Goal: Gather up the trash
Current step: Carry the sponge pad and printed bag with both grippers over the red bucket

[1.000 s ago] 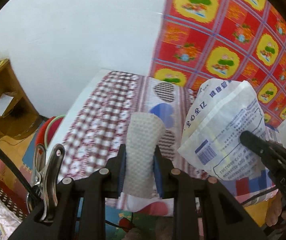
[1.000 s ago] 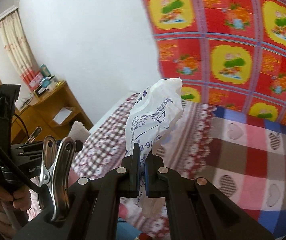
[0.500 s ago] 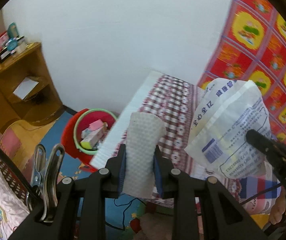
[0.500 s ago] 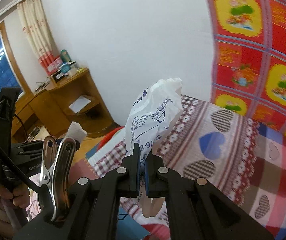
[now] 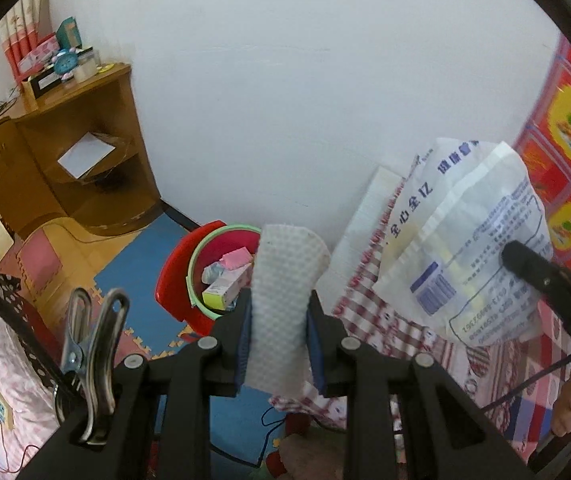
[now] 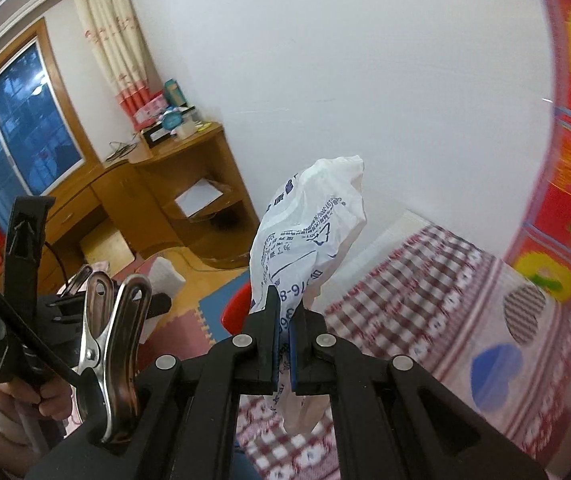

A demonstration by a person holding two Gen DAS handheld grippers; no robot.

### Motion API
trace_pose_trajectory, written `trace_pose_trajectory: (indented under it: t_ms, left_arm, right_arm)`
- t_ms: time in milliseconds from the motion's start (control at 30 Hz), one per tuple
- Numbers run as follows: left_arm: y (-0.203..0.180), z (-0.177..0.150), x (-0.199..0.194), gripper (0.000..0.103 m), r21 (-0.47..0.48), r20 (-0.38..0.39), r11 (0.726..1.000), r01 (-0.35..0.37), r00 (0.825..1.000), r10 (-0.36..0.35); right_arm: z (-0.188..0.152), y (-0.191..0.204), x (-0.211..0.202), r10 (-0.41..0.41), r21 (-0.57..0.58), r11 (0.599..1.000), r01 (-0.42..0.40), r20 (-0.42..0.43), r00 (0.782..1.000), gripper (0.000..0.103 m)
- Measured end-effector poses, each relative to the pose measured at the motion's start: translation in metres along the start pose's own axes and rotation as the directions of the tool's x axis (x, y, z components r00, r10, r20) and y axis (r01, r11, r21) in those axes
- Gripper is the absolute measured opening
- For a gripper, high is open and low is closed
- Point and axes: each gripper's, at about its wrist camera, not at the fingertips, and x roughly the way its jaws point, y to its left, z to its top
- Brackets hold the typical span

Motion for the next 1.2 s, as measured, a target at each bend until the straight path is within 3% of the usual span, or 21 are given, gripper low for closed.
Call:
trace_pose_trajectory:
  t_ms: [367, 733, 1000, 1200]
  left_arm:
    - [0.043, 0.029, 0.048, 0.025, -0.068, -0.024, 0.998, -0.014, 1.000, 0.012]
    - [0.093, 0.042, 0.128, 0.025, -0.071, -0.098, 0.997, 0.040, 0.994, -0.047]
    - [0.129, 0.050, 0.189, 0.025, -0.073, -0.149, 0.994, 0.076, 0.985, -0.087]
    - [0.143, 0.052, 0.230, 0.026, -0.057, -0.196, 0.992, 0.113, 0.973, -0.122]
  right_arm:
    - [0.028, 0.022, 0.087, 0.044, -0.053, 0.997, -0.051, -0.112, 0.993, 0.004]
    - [0.034, 0.042, 0.185, -0.009, -0.001, 1.000, 0.010, -0.231, 0.973, 0.004]
    - [0.032, 0.043, 0.243, -0.071, 0.048, 0.995, 0.091, -0.312, 0.947, 0.004]
    - [0.026, 0.040, 0.289, -0.139, 0.027, 0.986, 0.162, -0.393, 0.909, 0.004]
